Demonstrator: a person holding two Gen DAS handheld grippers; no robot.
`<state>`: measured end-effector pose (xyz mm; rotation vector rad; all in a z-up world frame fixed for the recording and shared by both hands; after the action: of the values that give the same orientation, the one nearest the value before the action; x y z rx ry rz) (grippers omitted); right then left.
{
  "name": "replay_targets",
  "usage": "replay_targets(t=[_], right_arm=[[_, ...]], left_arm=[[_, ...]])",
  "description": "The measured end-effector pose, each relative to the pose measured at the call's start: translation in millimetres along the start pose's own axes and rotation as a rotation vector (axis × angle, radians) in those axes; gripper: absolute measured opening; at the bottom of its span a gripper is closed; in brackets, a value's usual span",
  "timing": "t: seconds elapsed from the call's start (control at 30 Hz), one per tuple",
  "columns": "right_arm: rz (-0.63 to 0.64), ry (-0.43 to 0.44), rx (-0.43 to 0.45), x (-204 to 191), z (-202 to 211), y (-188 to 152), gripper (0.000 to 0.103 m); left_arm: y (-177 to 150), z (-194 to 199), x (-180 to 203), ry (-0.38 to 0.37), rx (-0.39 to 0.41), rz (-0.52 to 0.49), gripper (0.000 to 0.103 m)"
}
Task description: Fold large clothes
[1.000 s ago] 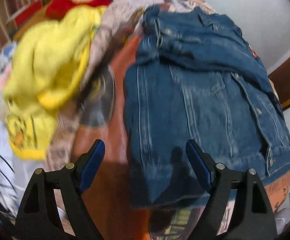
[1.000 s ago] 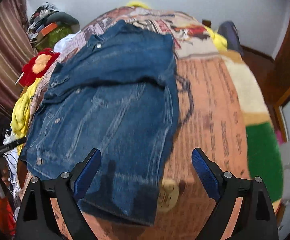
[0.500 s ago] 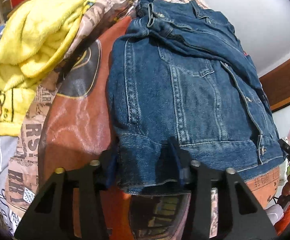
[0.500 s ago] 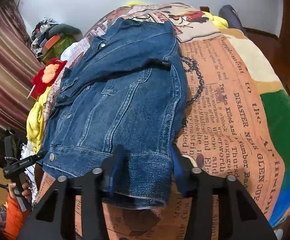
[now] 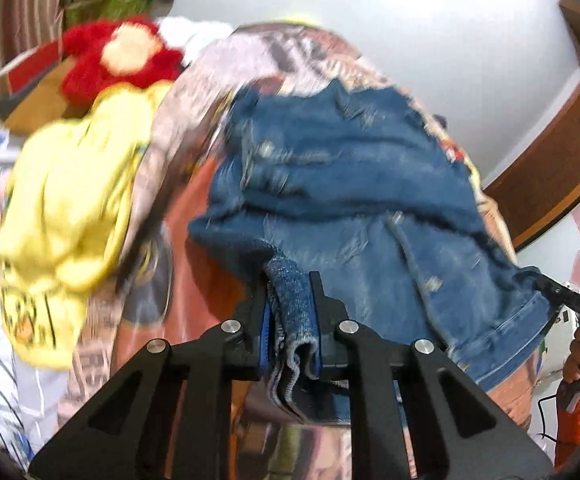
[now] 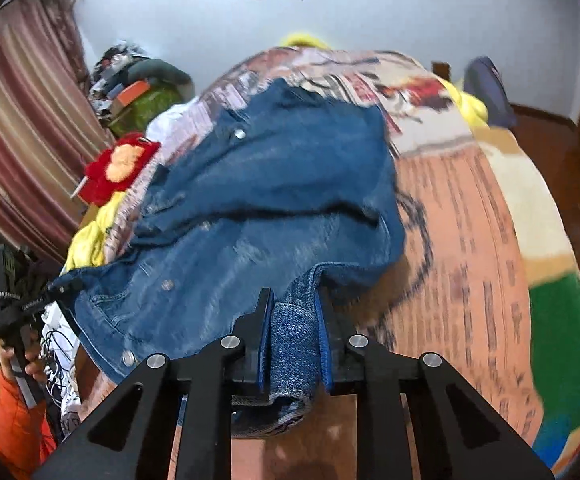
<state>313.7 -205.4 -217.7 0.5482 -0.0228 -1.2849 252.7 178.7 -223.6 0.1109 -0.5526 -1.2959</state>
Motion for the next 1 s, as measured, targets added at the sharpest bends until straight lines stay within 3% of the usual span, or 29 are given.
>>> replay_targets(t=[0.2,0.43,0.8,1.0], right_arm=[[0.037,-0.008,0.058,-5.7,4.5,49.4,0.016],[0.016,-0.041,0.138,7.8,4.2,108.9,0.016],[-0.007,-0.093,0.216,27.7,-28.4,231.7,0.016],[-0.031,-0.154,0.157,42.4,-86.7,281.7,0.016]], left_arm=[[57.3,17.4,21.9,-0.012,0.102,-0.056,0.015],[129.4,14.3,25.7,-0.027,0.199,-0.047,0.014],[222.0,-23.1,4.0,0.020,0.224,0.033,0.014],[261.2,-81.4,-12.4,0.059,0.141,0.070,0.014]])
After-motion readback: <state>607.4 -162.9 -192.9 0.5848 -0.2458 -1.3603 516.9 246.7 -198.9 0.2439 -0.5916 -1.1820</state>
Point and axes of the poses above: each gripper's, at about its wrist camera, not at the fingertips, and z roughly against the way its jaws point, x to its right, y to its top, the point moved 5 cm from there along -z, roughly the way its jaws point, and after that the axes turned 13 degrees about -x, right-handed, at the moved point
